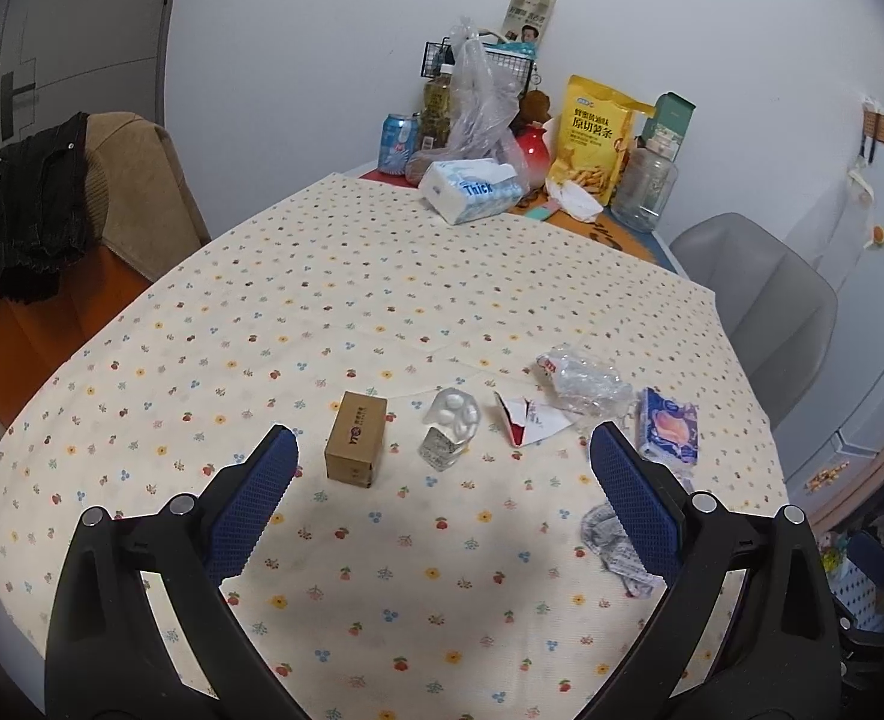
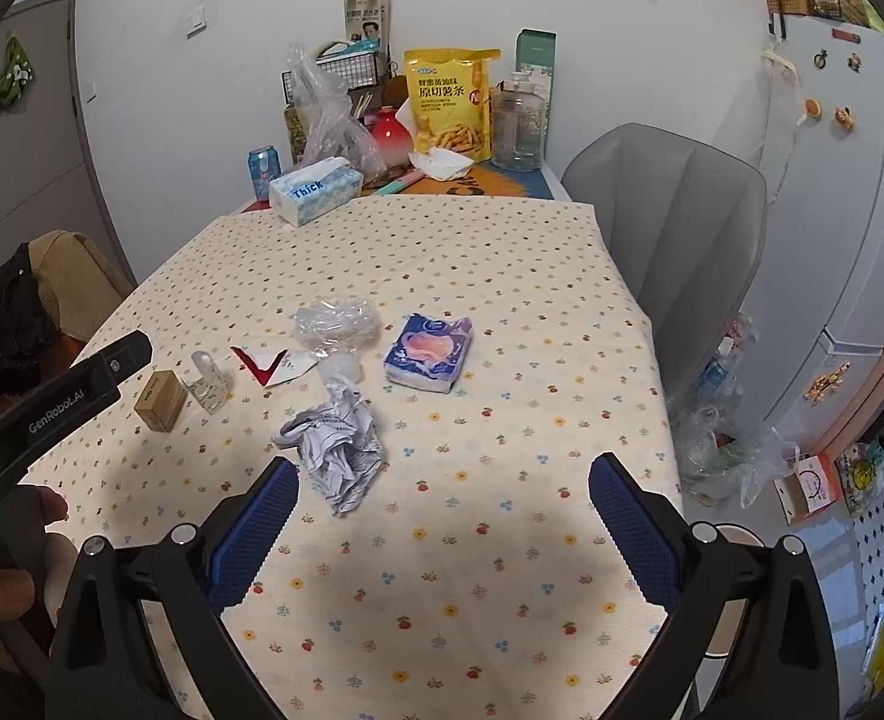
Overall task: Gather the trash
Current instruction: 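Move both open tools back over the table trash, then grasp the clear hexagonal plastic container with the left tool while the right tool grasps crumpled printed paper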
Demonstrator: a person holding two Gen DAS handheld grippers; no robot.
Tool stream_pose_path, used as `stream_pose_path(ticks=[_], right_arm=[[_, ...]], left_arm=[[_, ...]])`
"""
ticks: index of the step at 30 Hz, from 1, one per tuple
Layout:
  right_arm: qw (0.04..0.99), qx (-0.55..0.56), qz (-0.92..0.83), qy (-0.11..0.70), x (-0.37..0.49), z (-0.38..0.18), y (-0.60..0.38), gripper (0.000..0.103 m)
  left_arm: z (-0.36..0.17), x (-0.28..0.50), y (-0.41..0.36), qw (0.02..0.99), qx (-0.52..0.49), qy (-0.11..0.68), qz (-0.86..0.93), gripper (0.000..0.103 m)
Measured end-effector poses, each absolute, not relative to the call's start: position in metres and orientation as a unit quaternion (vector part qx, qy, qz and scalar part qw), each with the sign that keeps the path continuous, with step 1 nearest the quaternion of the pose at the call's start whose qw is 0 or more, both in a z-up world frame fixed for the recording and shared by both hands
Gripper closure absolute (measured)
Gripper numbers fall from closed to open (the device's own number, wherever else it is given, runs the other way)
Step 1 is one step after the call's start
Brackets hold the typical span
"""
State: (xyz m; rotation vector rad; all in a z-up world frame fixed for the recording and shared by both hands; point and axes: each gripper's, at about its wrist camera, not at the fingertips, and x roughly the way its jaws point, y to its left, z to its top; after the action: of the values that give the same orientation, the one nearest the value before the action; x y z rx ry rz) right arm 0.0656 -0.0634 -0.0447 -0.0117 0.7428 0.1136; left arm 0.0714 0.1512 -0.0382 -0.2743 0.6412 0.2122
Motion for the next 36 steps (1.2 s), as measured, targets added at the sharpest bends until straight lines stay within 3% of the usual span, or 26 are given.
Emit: stream_pose_path(ticks=[10, 14, 21, 27, 30, 31, 36], right_arm=[[0.923, -0.007, 0.065, 0.379, 0.081, -0.059, -0.053, 0.008], [0.919, -0.004, 0.067, 0.388, 0.088, -0.065, -0.053, 0.008], [0.917, -0.004, 0.073, 0.393, 0.099, -0.069, -0.05, 0.008], [0.912, 0.002, 0.085, 0.401, 0.108, -0.074, -0.043, 0.01], [0.909, -0.001, 0.093, 0.406, 0.11, -0.077, -0.037, 0.011], [0.908, -0.002, 0.095, 0.407, 0.111, -0.078, -0.036, 0.012], [0.905, -0.009, 0.101, 0.414, 0.117, -0.084, -0.026, 0.015]], left_arm=[[-0.06, 0.093, 0.142, 0.931, -0.126, 0.333, 0.083, 0.007], [-0.066, 0.107, 0.136, 0.926, -0.118, 0.35, 0.072, 0.028], [-0.077, 0.122, 0.147, 0.919, -0.124, 0.363, 0.088, 0.037], [-0.093, 0.14, 0.155, 0.909, -0.124, 0.388, 0.092, 0.05], [-0.096, 0.145, 0.155, 0.908, -0.116, 0.391, 0.094, 0.067], [-0.098, 0.148, 0.155, 0.905, -0.118, 0.398, 0.09, 0.079], [-0.093, 0.143, 0.154, 0.912, -0.112, 0.385, 0.09, 0.08]])
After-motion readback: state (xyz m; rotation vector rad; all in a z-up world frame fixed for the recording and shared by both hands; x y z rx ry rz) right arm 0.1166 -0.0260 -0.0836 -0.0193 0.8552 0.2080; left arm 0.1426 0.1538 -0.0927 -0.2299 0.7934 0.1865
